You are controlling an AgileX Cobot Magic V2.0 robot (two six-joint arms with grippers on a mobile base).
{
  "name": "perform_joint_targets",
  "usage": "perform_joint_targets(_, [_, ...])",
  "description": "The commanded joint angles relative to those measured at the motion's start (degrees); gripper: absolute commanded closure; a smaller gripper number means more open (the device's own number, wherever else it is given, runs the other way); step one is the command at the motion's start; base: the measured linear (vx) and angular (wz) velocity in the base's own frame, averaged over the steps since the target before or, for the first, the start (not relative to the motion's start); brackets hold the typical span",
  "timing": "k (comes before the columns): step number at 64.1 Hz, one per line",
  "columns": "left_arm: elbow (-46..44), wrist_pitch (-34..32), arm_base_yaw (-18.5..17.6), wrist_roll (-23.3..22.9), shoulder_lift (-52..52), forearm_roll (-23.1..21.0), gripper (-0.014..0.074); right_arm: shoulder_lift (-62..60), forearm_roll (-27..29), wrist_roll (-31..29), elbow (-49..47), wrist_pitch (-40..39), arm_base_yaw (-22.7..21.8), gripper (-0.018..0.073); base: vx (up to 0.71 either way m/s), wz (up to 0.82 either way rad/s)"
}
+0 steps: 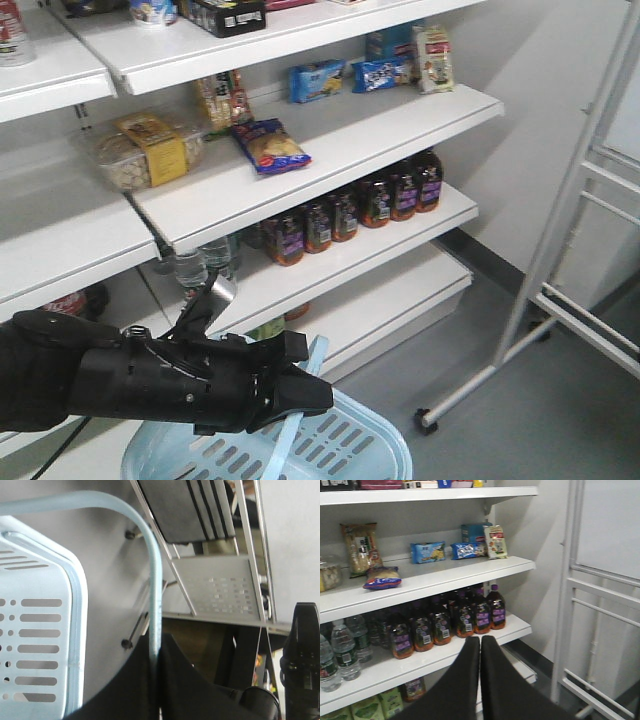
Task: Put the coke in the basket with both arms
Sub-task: 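Turn the base toward the shelf with cola cans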
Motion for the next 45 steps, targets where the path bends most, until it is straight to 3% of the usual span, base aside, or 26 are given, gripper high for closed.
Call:
perform_joint_targets(1, [-1.3, 2.9, -0.3, 0.3, -2.5, -5.3, 0.0603, -0.7, -0.1, -0.2, 0.4, -4.6, -0.3, 0.0569, 0.13, 0.53])
perform_joint_targets(45, [-1.3, 2.9, -0.3, 0.3, -2.5, -5.3, 0.0603, -0.7, -0.1, -0.2, 0.4, -4.6, -0.3, 0.0569, 0.09, 0.39])
